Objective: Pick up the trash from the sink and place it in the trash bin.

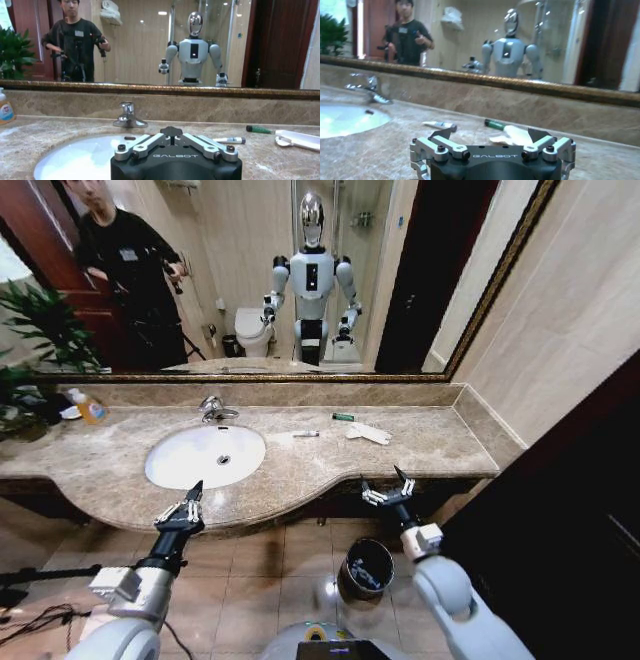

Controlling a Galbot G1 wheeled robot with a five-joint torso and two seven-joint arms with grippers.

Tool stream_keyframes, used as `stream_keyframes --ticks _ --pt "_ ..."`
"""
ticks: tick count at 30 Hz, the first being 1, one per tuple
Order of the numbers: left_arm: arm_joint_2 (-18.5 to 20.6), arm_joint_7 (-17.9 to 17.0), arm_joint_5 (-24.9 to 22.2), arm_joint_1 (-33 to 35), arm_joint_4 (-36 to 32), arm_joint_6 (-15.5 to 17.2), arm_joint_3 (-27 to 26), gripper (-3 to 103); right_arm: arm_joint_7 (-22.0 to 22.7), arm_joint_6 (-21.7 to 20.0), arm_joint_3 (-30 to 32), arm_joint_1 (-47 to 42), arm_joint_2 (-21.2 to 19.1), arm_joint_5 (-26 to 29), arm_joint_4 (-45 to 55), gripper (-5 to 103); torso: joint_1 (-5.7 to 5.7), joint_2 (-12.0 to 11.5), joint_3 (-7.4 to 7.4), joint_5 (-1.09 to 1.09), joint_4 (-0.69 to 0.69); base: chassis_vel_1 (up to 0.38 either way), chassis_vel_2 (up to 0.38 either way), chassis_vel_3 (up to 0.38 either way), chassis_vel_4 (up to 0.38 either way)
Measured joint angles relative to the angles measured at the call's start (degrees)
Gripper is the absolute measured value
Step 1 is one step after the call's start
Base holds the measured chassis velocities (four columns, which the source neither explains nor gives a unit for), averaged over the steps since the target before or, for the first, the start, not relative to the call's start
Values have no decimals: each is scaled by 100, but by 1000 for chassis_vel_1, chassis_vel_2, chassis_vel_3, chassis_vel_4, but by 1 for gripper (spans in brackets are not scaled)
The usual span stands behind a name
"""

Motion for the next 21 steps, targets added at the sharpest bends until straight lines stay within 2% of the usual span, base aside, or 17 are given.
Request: stream_keyframes --ticks 5,7,11,14,18,21 --pt "0 0 0 0 0 0 0 0 -164 -290 -349 839 -172 292 -511 100 0 0 1 1 0 0 0 0 0" --pt "0 1 0 0 0 0 0 0 -170 -545 -562 1341 -253 521 -772 100 0 0 1 0 1 0 0 0 0" --pt "0 0 0 0 0 0 0 0 -112 -835 -883 1933 -370 851 -1089 100 0 0 1 -1 1 0 0 0 0" --pt "0 1 0 0 0 0 0 0 61 -1119 -1189 2414 -481 1359 -1314 100 0 0 1 1 0 0 0 0 0" --pt "0 1 0 0 0 0 0 0 174 -1287 -1465 3034 -625 1763 -1693 100 0 0 0 0 0 0 0 0 0" --pt "0 1 0 0 0 0 0 0 160 -1290 -1640 3457 -704 1808 -2025 100 0 0 0 0 1 0 0 0 0"
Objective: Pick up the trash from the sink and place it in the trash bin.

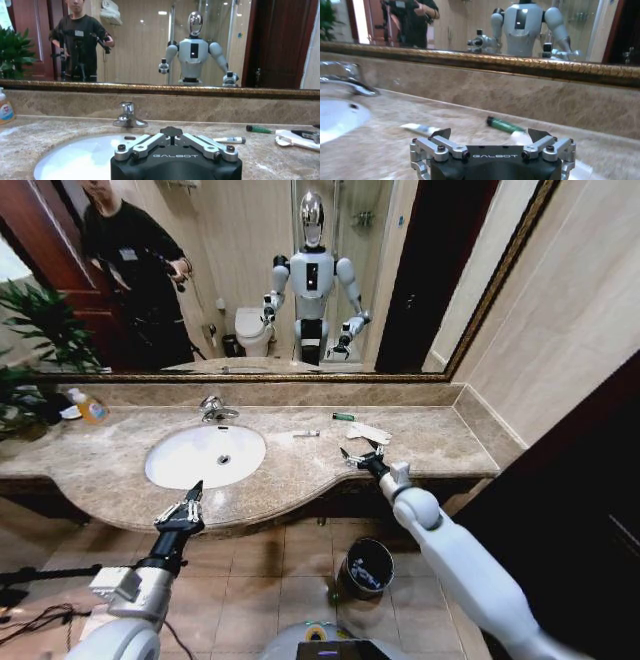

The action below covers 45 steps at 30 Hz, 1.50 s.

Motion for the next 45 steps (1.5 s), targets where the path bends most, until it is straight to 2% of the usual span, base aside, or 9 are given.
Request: stream_keyframes --ticks 4,7,9,16,26,32,37,42,45 --pt "0 0 0 0 0 0 0 0 -104 -77 -288 600 -102 5 -553 100 0 0 0 0 0 0 0 0 0" --pt "0 0 0 0 0 0 0 0 -242 -434 -486 1010 -154 -21 -1003 100 0 0 0 0 0 0 0 0 0" --pt "0 0 0 0 0 0 0 0 -275 -524 -532 1096 -163 -19 -1090 100 0 0 0 0 -1 0 0 0 0" --pt "0 -1 0 0 0 0 0 0 -793 -1094 -599 1431 -264 -22 -1436 100 -1 0 0 0 -1 0 0 0 0" --pt "0 -1 0 0 0 0 0 0 -974 -1129 -704 1765 -255 -45 -1900 100 -1 0 0 0 0 0 0 0 0" --pt "0 -1 0 0 0 0 0 0 -1340 -1251 -760 1925 -267 -48 -2051 100 0 0 0 0 -1 0 0 0 0" --pt "0 -1 0 0 0 0 0 0 -1469 -1354 -725 1973 -215 -39 -2166 101 -1 0 0 0 -1 0 0 0 0" --pt "0 0 0 0 0 0 0 0 -1690 -1477 -622 2078 -143 193 -2376 93 -1 0 0 0 -1 0 0 0 0" --pt "0 0 0 0 0 0 0 0 -1789 -1527 -572 2105 -121 261 -2448 93 -1 0 0 0 0 0 0 0 0"
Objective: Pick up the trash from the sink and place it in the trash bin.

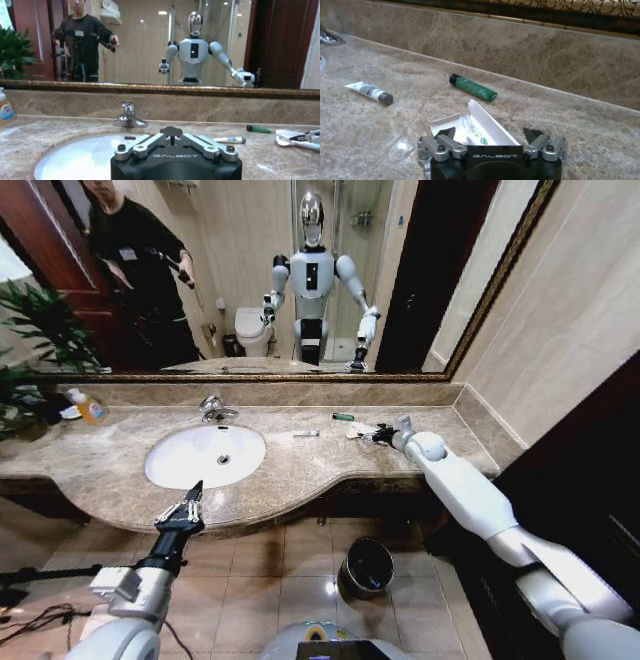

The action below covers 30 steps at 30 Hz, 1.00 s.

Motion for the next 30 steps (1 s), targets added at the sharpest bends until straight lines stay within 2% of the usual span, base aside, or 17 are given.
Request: stream_keyframes --ticks 2,4,7,8,10,11,14,15,18,19,20,22,26,30 --pt "0 0 0 0 0 0 0 0 -83 -1 19 5 -16 12 -36 85 0 0 0 0 0 0 0 0 0" --pt "0 0 0 0 0 0 0 0 -110 14 24 3 -28 12 -48 85 0 0 0 0 0 0 0 0 0" --pt "0 0 0 0 0 0 0 0 -118 88 50 -33 -36 9 -78 68 0 0 0 0 -1 0 0 0 0" --pt "0 0 0 0 0 0 0 0 -118 88 50 -33 -36 9 -78 68 0 0 0 0 -1 0 0 0 0" --pt "0 0 0 0 0 0 0 0 -99 136 67 -68 -36 1 -81 57 0 0 0 0 0 0 0 0 0" --pt "0 0 0 0 0 0 0 0 -99 136 67 -68 -36 1 -81 57 0 0 0 0 0 0 0 0 0" --pt "0 0 0 0 0 0 0 0 -11 167 85 -137 -7 -18 -78 41 0 0 0 0 -1 0 0 0 0" --pt "0 0 0 0 0 0 0 0 -11 167 85 -137 -7 -18 -78 41 0 0 0 0 -1 0 0 0 0" --pt "0 0 0 0 0 0 0 0 74 235 86 -182 21 -29 -73 25 0 0 0 0 0 0 0 0 0" --pt "0 0 0 0 0 0 0 0 74 235 86 -182 21 -29 -73 25 0 0 0 0 0 0 0 0 0" --pt "0 0 0 0 0 0 0 0 99 251 86 -188 23 -29 -68 20 0 0 0 0 0 0 0 0 0" --pt "0 0 0 0 0 0 0 0 132 270 86 -191 25 -29 -62 20 0 0 0 0 0 0 0 0 0" --pt "0 0 0 0 0 0 0 0 344 390 90 -228 57 -13 -13 0 0 0 0 0 0 0 0 0 0" --pt "0 0 0 0 0 0 0 0 388 414 121 -301 74 -3 46 0 0 0 0 -1 0 0 0 0 0"
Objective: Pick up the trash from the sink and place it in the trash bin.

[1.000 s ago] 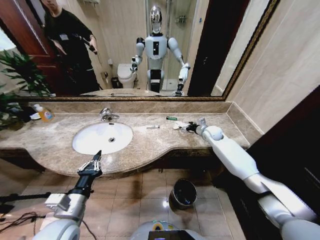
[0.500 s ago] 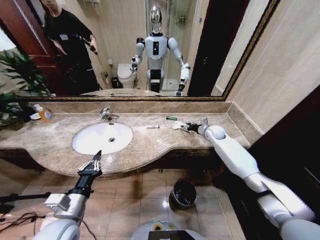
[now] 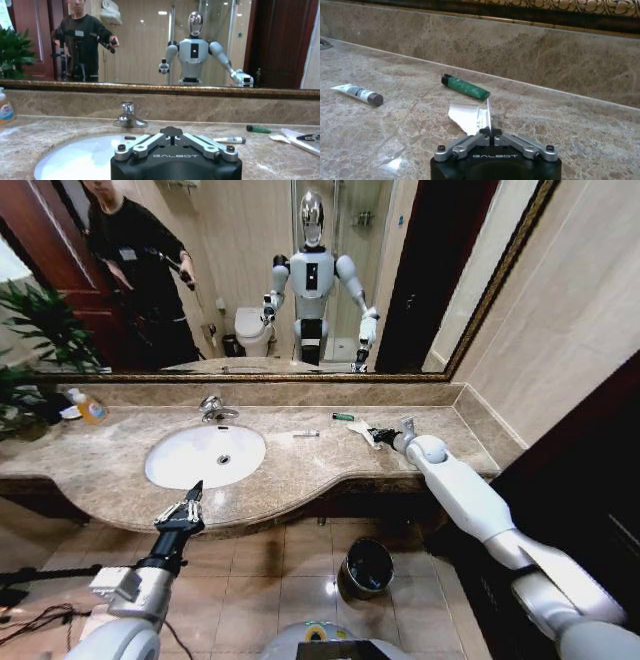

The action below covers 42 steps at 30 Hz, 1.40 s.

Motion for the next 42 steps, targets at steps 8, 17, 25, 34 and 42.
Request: stream_keyframes --ticks 8,17,25,34,42 --pt "0 0 0 0 0 0 0 0 93 37 36 -102 48 4 85 0 0 0 0 0 0 0 0 0 0" --pt "0 0 0 0 0 0 0 0 495 192 77 -245 77 177 289 0 0 0 0 0 0 0 0 0 0" --pt "0 0 0 0 0 0 0 0 928 962 313 -720 24 328 689 0 0 0 0 0 0 0 0 0 0" --pt "0 0 0 0 0 0 0 0 1000 1997 920 -1524 -9 475 1255 0 0 0 0 2 1 0 0 0 0" --pt "1 3 0 0 0 0 0 0 1038 2416 1551 -2738 -111 366 2075 0 -1 0 0 1 0 0 0 0 0"
